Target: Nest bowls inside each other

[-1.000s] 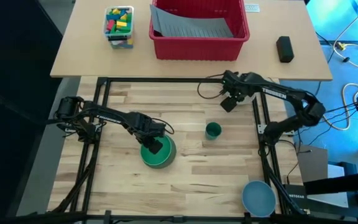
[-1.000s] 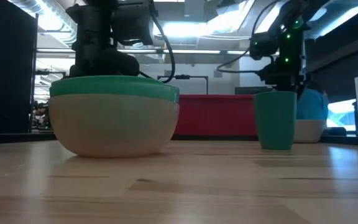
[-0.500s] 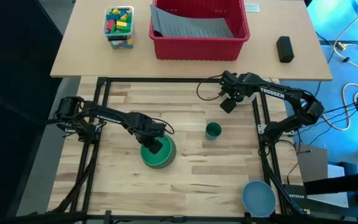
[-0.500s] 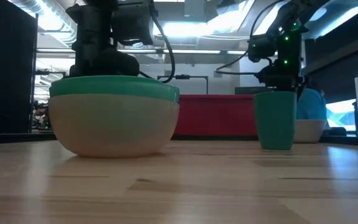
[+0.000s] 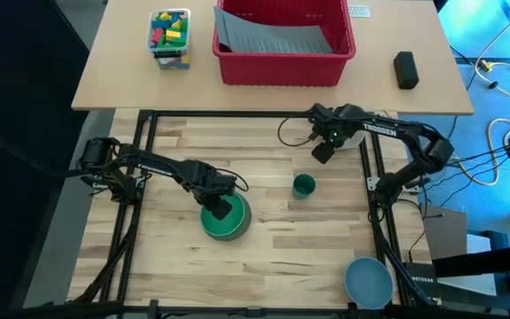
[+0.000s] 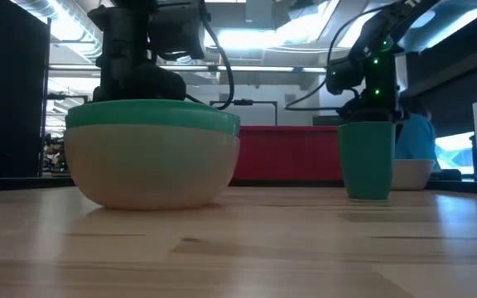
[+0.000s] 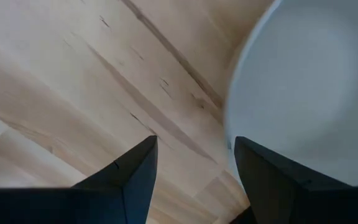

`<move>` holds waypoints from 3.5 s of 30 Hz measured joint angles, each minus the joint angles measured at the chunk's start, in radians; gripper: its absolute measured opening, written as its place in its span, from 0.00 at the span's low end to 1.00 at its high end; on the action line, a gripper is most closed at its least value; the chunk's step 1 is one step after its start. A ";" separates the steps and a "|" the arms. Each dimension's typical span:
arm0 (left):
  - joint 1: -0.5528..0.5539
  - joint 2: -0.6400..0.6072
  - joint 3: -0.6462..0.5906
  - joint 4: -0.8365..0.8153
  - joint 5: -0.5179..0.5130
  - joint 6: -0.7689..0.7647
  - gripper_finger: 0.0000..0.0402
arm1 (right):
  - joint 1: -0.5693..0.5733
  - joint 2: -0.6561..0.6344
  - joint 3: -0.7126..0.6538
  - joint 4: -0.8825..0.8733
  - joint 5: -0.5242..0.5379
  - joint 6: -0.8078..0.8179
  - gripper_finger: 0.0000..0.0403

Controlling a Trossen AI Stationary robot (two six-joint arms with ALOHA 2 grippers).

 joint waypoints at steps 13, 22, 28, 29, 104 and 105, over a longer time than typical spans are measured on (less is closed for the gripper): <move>-0.041 0.000 0.000 0.006 0.004 -0.030 0.11 | 0.000 0.052 0.000 0.055 0.014 -0.044 0.45; -0.064 0.000 0.000 0.007 0.006 -0.053 0.11 | 0.000 0.077 0.000 0.066 -0.005 -0.062 0.23; -0.079 0.000 0.000 0.008 0.008 -0.069 0.11 | 0.000 0.094 -0.001 0.073 -0.019 -0.073 0.07; -0.082 0.000 0.000 0.008 0.008 -0.073 0.11 | 0.000 0.095 -0.001 0.074 -0.026 -0.080 0.04; -0.417 -0.292 0.021 -0.425 -0.035 -0.473 0.05 | 0.843 0.179 0.564 -0.052 -0.121 -0.258 0.00; -0.421 -0.293 0.021 -0.426 -0.035 -0.478 0.05 | 0.844 0.194 0.564 -0.044 -0.129 -0.260 0.00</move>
